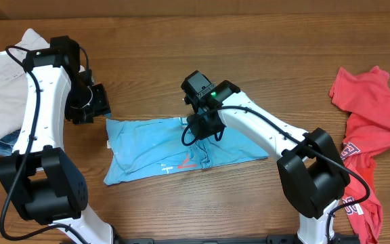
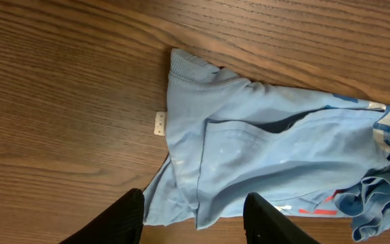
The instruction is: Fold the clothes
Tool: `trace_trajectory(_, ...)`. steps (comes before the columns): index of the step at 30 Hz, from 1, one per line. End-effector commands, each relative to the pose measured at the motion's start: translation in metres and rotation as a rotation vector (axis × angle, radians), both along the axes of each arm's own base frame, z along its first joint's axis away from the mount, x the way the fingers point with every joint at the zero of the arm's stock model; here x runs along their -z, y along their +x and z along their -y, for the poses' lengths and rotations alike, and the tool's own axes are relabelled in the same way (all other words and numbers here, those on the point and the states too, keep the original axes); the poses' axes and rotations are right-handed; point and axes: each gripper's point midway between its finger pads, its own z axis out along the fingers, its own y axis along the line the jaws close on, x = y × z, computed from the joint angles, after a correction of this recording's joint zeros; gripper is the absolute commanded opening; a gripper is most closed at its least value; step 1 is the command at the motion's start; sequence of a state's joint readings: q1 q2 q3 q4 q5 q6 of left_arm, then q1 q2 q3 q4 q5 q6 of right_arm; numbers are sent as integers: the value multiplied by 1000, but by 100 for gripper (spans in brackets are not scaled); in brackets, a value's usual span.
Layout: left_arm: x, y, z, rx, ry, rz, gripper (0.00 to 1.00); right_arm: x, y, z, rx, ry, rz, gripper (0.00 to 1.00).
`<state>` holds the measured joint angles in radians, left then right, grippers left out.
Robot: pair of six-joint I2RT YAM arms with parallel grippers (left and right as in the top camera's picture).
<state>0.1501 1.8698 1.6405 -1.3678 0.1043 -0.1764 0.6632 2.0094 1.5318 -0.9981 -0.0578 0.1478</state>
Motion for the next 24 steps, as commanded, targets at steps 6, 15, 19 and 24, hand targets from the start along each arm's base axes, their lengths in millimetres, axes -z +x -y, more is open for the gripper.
trace_trajectory(6, -11, 1, -2, 22, 13, 37, 51, 6, 2, 2, 10, -14, -1, 20)
trace_trajectory(15, -11, 1, -2, 23, 13, 36, 51, 5, -1, -2, 4, 11, -18, 9)
trace_trajectory(19, -11, 1, -2, 23, 13, 37, 51, 5, -2, -2, 5, 8, -21, 15)
trace_trajectory(24, -11, 1, -2, 23, 16, 37, 51, 5, -4, -5, 1, 23, -32, 16)
